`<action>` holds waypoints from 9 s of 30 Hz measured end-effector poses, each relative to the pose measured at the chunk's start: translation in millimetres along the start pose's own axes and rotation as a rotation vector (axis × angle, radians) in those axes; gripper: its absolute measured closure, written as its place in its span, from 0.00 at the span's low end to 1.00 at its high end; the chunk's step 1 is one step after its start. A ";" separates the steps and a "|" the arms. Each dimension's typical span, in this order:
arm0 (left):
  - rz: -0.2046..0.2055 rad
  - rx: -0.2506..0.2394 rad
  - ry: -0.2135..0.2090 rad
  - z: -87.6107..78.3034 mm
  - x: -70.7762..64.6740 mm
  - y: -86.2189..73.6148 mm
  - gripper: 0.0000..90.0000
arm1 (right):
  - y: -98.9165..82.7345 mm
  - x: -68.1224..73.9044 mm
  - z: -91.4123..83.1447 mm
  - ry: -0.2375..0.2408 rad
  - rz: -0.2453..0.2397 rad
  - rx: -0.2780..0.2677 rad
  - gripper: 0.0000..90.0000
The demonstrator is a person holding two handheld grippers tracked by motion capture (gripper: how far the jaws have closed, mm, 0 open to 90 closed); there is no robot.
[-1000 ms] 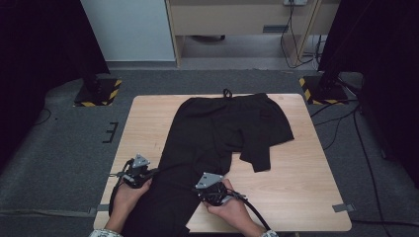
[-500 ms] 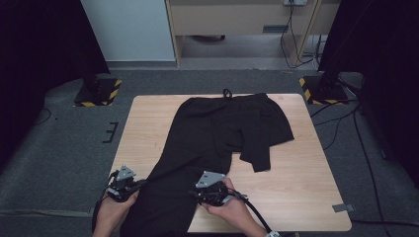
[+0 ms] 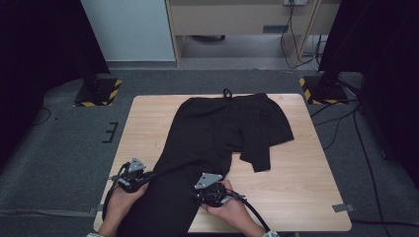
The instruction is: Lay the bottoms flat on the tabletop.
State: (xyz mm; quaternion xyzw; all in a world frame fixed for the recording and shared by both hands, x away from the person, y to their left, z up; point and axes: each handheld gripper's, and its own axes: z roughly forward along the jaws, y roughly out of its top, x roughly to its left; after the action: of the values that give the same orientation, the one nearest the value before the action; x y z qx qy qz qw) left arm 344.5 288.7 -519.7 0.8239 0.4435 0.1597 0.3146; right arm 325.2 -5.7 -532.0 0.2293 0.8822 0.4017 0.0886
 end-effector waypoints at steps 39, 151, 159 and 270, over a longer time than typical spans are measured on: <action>0.043 0.058 -0.022 -12.8 -17.6 -7.6 0.91 | -9.0 -1.2 -9.1 0.002 -0.006 0.007 0.52; 0.095 -0.156 -0.049 29.8 -64.7 56.0 0.37 | -56.6 -101.0 -108.0 -0.233 0.236 -0.070 0.69; 0.131 -0.150 -0.092 42.0 -83.1 80.4 0.37 | -73.1 -128.6 -138.9 -0.292 0.290 -0.073 0.30; -0.035 -0.185 -0.200 108.0 -107.7 124.8 0.95 | -76.7 -141.8 -159.8 -0.319 0.341 -0.093 0.75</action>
State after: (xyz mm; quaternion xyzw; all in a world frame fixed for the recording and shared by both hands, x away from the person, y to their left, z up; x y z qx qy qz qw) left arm 421.9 107.5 -516.7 0.7954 0.4074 0.1115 0.4347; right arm 369.9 -223.8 -487.7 0.4312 0.7862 0.4096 0.1681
